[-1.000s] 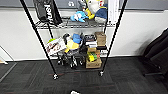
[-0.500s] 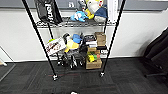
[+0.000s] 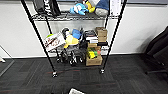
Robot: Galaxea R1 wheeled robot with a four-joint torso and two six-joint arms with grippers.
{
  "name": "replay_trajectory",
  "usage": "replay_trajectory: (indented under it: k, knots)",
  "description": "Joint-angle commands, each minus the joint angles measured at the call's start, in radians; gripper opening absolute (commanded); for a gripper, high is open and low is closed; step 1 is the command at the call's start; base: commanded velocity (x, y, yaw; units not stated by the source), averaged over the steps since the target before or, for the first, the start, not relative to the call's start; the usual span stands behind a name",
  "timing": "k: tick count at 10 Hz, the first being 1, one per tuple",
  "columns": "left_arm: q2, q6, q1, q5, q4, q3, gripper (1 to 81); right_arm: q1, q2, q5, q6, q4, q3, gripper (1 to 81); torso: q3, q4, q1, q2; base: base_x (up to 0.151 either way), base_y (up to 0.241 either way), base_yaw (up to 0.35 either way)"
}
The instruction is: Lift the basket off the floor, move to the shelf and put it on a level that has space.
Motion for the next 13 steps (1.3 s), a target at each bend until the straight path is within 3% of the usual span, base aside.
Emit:
replay_trajectory:
  k: [1, 2, 3, 6, 7, 9, 10, 11, 13]
  knots:
    - [-0.015, -0.001, -0.130, 0.065, -0.006, -0.008, 81.1, 0.109, 0.027, -0.056, 0.001, 0.040, 0.005, 81.1, 0.000, 0.000, 0.000, 0.000, 0.000, 0.000, 0.000]
    - [-0.014, -0.001, -0.133, 0.065, -0.004, -0.006, 81.1, 0.115, 0.041, -0.056, 0.001, 0.043, -0.008, 81.1, 0.000, 0.000, -0.001, 0.002, 0.000, 0.000, 0.000]
    - [-0.011, -0.001, -0.135, 0.065, -0.004, -0.008, 81.1, 0.118, 0.063, -0.056, 0.001, 0.046, -0.034, 81.1, 0.000, 0.000, 0.064, -0.099, 0.000, 0.000, 0.000]
    - [-0.011, 0.001, -0.150, 0.065, -0.004, -0.008, 81.1, 0.122, 0.077, -0.054, 0.001, 0.048, -0.043, 81.1, 0.000, 0.000, 0.103, -0.160, 0.000, 0.000, 0.000]
    - [-0.011, 0.001, -0.153, 0.064, -0.006, -0.008, 81.1, 0.127, 0.073, -0.056, 0.001, 0.057, -0.045, 81.1, 0.000, 0.000, 0.059, -0.093, 0.000, 0.000, 0.000]
    - [-0.015, 0.001, -0.164, 0.057, -0.007, -0.008, 81.1, 0.133, 0.072, -0.051, 0.001, 0.060, -0.045, 81.1, -0.094, 0.000, 0.092, -0.147, 0.000, 0.000, 0.000]
    - [-0.014, 0.002, -0.170, 0.057, -0.007, -0.008, 81.1, 0.139, 0.073, -0.046, 0.001, 0.060, -0.045, 81.1, -0.099, 0.000, 0.095, -0.154, 0.000, 0.000, 0.000]
    - [-0.012, 0.008, -0.174, 0.053, -0.007, -0.008, 81.1, 0.145, 0.075, -0.043, 0.001, 0.065, -0.045, 81.1, -0.022, 0.000, 0.099, -0.163, 0.000, 0.000, 0.000]
    - [-0.009, 0.011, -0.184, 0.013, -0.006, -0.008, 81.1, 0.156, 0.080, -0.031, 0.001, 0.082, -0.045, 81.1, -0.055, 0.000, 0.103, -0.166, 0.000, 0.000, 0.000]
